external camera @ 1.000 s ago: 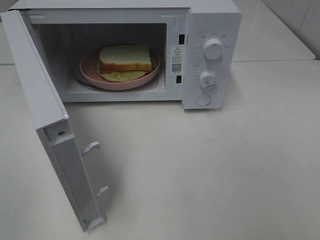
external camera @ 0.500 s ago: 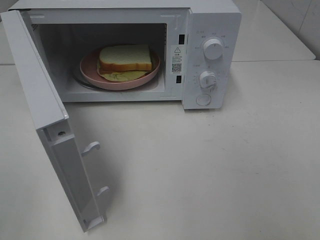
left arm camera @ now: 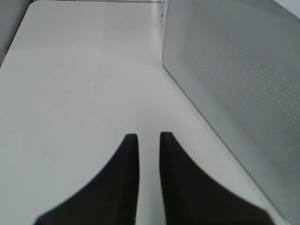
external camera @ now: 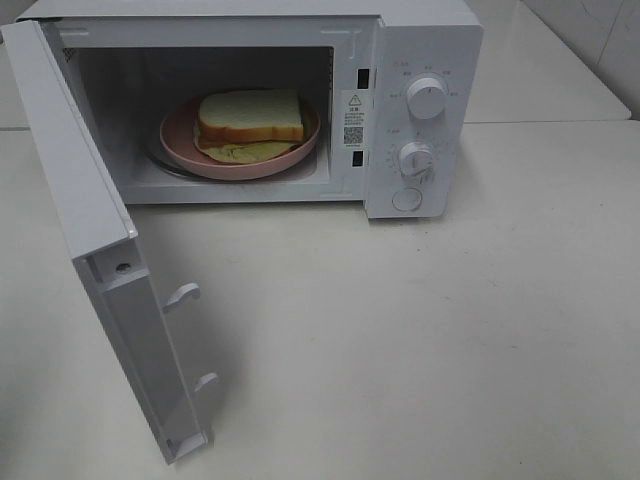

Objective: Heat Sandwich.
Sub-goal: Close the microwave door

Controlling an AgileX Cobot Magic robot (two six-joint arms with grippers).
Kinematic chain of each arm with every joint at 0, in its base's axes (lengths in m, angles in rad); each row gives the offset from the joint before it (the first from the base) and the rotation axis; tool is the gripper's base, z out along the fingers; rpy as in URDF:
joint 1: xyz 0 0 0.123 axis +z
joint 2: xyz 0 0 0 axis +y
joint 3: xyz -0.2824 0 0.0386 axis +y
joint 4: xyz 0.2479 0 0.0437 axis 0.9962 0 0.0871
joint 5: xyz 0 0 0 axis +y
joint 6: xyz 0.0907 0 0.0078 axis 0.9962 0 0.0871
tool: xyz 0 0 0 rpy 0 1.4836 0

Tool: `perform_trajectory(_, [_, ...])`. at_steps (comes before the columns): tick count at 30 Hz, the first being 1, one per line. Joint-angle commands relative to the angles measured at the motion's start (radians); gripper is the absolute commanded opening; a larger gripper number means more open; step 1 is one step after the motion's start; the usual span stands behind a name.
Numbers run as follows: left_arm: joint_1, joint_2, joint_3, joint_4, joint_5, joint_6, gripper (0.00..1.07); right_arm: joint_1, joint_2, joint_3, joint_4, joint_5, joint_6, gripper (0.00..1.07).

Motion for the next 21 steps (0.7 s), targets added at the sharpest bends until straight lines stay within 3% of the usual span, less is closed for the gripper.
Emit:
perform_trajectory(1, [-0.005, 0.076, 0.040, -0.008, -0.127, 0.002, 0.00, -0.006, -0.028, 0.000, -0.002, -0.008, -0.012, 0.73])
perform_trajectory(13, [-0.005, 0.248, 0.271, -0.004, -0.760, 0.002, 0.00, -0.006, -0.028, 0.000, -0.002, -0.008, -0.012, 0.73])
perform_trajectory(15, [-0.005, 0.310, 0.324, -0.004, -0.938, 0.002, 0.00, -0.006, -0.028, 0.000, -0.002, -0.008, -0.012, 0.73])
perform_trajectory(21, [-0.005, 0.477, 0.357, 0.019, -1.193, 0.002, 0.00, -0.006, -0.028, 0.000, -0.002, -0.008, -0.012, 0.73])
